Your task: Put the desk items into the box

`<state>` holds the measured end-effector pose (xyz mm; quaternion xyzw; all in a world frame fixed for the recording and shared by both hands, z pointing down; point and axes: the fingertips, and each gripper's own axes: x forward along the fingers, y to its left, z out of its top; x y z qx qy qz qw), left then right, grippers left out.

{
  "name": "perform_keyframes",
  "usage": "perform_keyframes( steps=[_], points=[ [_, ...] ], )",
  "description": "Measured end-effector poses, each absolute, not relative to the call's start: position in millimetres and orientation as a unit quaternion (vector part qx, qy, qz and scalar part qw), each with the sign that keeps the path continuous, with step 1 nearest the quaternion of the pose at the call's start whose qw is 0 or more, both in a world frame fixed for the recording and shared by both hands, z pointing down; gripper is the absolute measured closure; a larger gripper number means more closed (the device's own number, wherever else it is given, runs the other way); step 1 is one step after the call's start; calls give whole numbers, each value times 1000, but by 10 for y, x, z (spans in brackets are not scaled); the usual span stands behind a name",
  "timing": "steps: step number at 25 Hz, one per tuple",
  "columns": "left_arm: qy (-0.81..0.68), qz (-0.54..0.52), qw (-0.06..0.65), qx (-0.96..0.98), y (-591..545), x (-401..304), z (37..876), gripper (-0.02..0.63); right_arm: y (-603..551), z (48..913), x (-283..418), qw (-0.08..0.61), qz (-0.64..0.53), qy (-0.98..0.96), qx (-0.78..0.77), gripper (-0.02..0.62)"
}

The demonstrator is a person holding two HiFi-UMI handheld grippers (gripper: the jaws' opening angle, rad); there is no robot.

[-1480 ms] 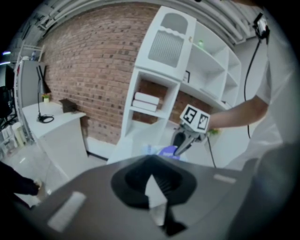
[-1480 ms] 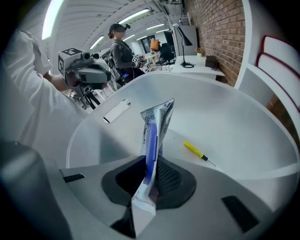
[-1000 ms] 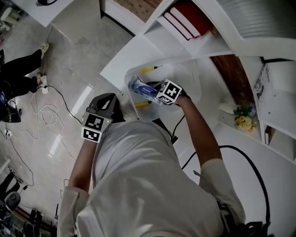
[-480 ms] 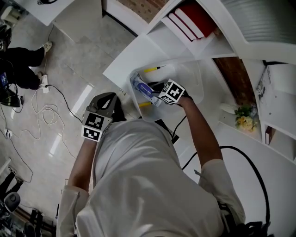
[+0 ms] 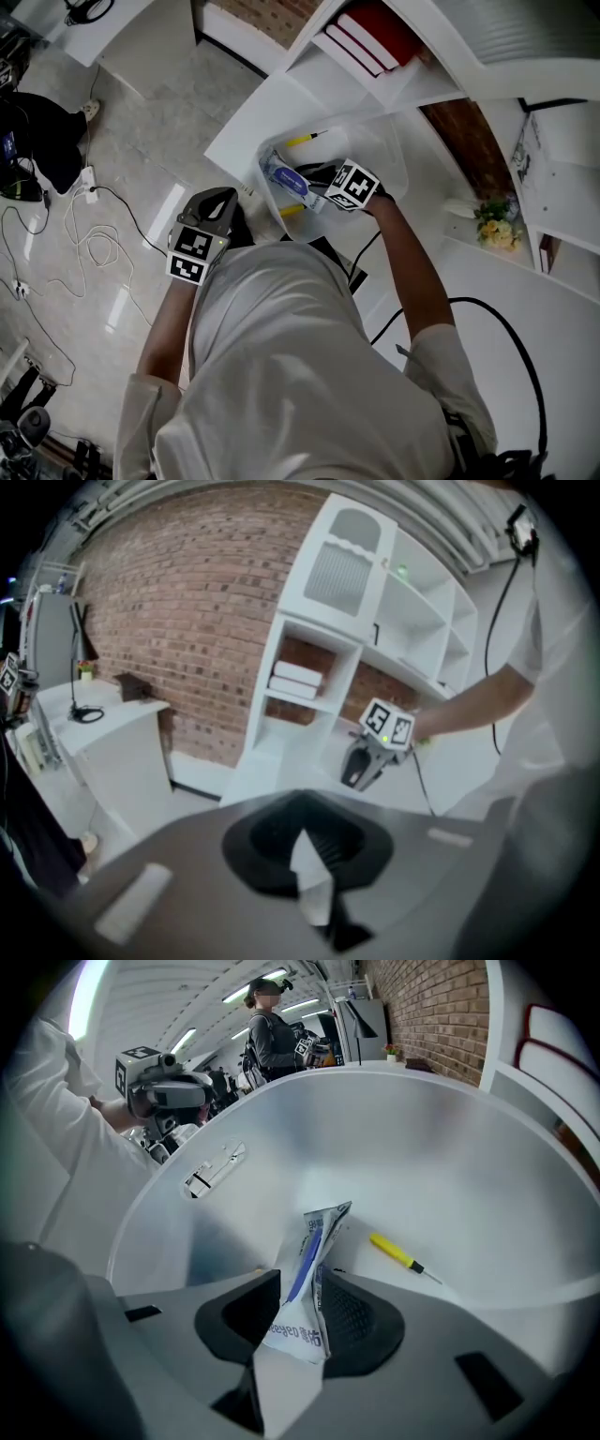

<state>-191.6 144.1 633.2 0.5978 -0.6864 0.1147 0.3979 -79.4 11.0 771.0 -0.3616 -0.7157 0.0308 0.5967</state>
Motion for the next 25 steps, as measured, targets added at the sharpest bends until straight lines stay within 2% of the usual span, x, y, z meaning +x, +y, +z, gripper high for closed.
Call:
perform_keyframes(
  steps=[9,25],
  points=[
    [-671,120,390,619,1387,-1782,6281,603,92,7323,-703,574,39,-739,-350,539],
    [-679,131,378,616,1102,-1368,6136,603,-208,6697,-396,472,85,-830,-284,593]
  ],
)
